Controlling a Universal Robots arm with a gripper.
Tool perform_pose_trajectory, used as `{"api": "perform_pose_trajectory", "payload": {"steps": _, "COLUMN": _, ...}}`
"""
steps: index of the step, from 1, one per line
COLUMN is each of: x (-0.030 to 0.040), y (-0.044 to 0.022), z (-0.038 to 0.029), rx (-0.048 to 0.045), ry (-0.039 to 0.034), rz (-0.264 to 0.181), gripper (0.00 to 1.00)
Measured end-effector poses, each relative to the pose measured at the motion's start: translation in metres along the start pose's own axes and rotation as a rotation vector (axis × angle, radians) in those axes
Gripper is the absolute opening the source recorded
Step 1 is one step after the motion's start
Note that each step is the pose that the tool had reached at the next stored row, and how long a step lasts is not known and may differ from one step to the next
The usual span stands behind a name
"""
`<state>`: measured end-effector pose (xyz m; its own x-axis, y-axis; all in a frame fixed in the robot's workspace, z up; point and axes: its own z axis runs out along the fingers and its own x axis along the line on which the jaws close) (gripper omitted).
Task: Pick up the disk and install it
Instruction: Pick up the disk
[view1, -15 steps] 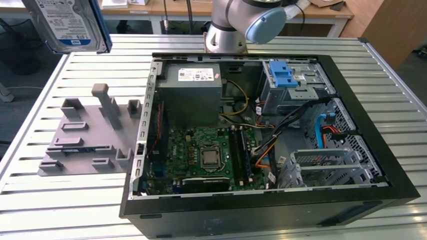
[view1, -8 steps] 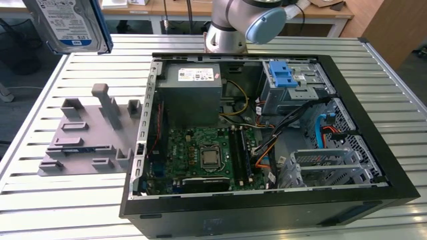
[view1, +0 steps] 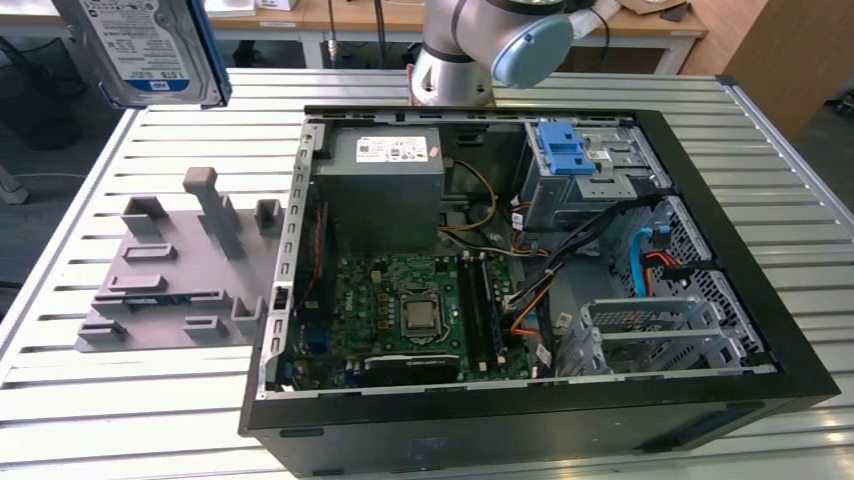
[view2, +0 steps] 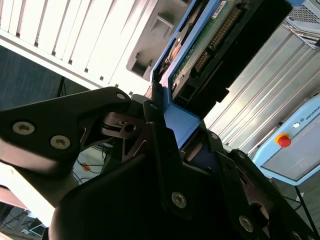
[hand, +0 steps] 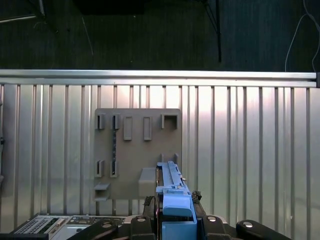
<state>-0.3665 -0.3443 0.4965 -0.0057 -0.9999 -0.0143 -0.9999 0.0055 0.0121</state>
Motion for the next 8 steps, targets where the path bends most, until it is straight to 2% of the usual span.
{"api": "perform_pose_trajectory", "payload": {"steps": 8, "x": 0.0018, "y": -0.0028, "z": -0.0001, "rx": 0.0000, "ry": 0.0000, "rz": 0.000, "gripper": 0.36}}
